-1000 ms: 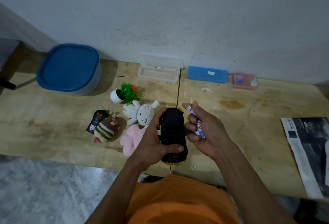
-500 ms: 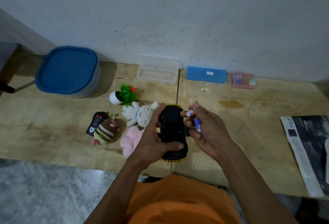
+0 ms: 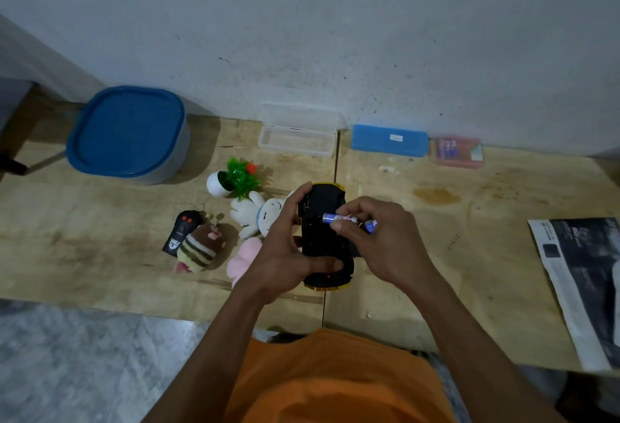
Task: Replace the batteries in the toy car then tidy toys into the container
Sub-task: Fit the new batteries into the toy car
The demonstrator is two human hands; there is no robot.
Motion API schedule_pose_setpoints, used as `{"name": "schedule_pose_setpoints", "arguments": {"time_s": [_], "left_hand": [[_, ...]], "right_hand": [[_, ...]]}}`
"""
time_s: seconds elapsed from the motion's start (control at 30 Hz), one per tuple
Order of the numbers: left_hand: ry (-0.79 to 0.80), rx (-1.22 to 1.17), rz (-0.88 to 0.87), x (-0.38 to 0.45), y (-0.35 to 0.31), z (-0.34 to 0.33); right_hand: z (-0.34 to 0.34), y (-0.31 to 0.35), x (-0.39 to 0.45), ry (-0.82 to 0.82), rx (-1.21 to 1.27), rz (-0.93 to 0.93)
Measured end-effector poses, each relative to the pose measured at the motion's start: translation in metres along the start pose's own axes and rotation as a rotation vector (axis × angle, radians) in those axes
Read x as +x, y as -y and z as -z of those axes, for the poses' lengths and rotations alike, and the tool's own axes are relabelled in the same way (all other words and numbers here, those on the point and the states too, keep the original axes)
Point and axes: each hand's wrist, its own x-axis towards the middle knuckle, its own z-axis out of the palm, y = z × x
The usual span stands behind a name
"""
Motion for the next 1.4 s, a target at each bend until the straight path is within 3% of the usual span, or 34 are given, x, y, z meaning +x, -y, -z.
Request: {"name": "schedule_pose_setpoints", "arguments": {"time_s": [0.2,0.37,0.6,0.77,1.03,1.1,1.2,1.27,1.4], "left_hand": [[0.015,0.01,-0.024,0.006,-0.011,-0.002],[0.021,-0.053,-0.028,0.007,-0.014,-0.002],[0.022,-0.146,0.028,0.005,-0.008,-0.003],[0.017,-0.09,-0.013,0.003,-0.015,-0.001],[0.024,-0.174,0.068,0.005,-0.008,0.001],[0.008,-0.178,0.079,0.006,-0.005,0.0],[-0.013,-0.177,0.105,0.006,0.001,0.001],[-0.01,-0.179,0.115,0.006,0.005,0.003],[-0.012,-0.186,0.119,0.006,0.007,0.003]], "right_hand": [[-0.008,-0.005,0.001,-0.192,-0.096,0.094],[-0.012,-0.007,-0.002,-0.326,0.023,0.057],[-0.022,-0.011,0.0,-0.306,-0.031,0.1],[-0.018,-0.005,0.007,-0.2,0.245,-0.128],[-0.018,-0.006,0.015,-0.114,0.18,-0.309],[-0.014,-0.007,0.016,-0.052,0.354,-0.487],[0.001,-0.001,0.017,0.041,0.832,-0.737],[0.01,0.0,0.016,0.087,1.02,-0.775],[0.013,-0.002,0.01,0.167,1.121,-0.682]]}}
